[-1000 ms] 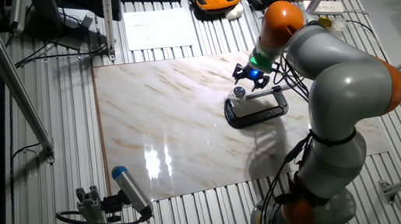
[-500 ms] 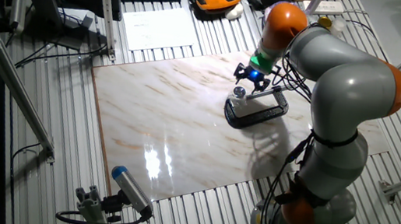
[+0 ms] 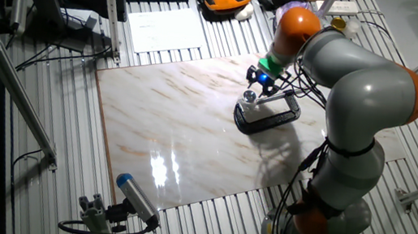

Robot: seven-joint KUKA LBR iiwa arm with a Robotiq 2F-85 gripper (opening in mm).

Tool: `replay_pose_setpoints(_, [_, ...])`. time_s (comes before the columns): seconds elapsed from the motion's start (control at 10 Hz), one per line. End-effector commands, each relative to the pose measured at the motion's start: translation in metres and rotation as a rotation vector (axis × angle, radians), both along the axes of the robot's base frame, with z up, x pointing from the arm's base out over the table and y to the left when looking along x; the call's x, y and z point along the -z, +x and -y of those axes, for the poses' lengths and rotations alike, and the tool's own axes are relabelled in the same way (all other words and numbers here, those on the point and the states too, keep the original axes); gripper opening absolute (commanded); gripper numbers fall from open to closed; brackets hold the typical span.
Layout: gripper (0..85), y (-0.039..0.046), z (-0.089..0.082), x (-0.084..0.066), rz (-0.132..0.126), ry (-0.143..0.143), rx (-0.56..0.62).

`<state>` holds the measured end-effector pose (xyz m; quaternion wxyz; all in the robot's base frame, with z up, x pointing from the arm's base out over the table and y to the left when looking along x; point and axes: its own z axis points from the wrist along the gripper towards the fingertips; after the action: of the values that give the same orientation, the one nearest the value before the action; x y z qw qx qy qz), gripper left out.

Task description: Unscrew the lid from the jar

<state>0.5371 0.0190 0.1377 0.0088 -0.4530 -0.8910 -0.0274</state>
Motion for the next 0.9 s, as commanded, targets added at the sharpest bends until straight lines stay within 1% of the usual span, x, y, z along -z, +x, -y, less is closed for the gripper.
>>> replay_pose_setpoints(0.0, [34.0,0.0001,0.0002,-0.0005,-0.004,-0.010,0.642])
replay_pose_setpoints(0.1, [34.0,0.0011,0.0003,0.0002,-0.010,-0.010,0.806])
replay_pose_setpoints(0.2, [34.0,0.0022,0.0002,-0.0029,-0.029,-0.019,1.002])
replay_pose_setpoints(0.3, [34.0,0.0011,-0.0002,-0.0050,-0.018,-0.010,1.048])
replay_pose_setpoints(0.4, [34.0,0.0010,0.0001,-0.0025,-0.008,0.004,1.066])
replay_pose_setpoints(0.5, [34.0,0.0013,0.0006,-0.0011,-0.005,0.011,1.072])
replay_pose_setpoints(0.7, [34.0,0.0011,0.0003,-0.0020,-0.012,0.001,1.079])
replay_pose_setpoints(0.8, [34.0,0.0012,0.0004,-0.0012,-0.011,0.004,1.090])
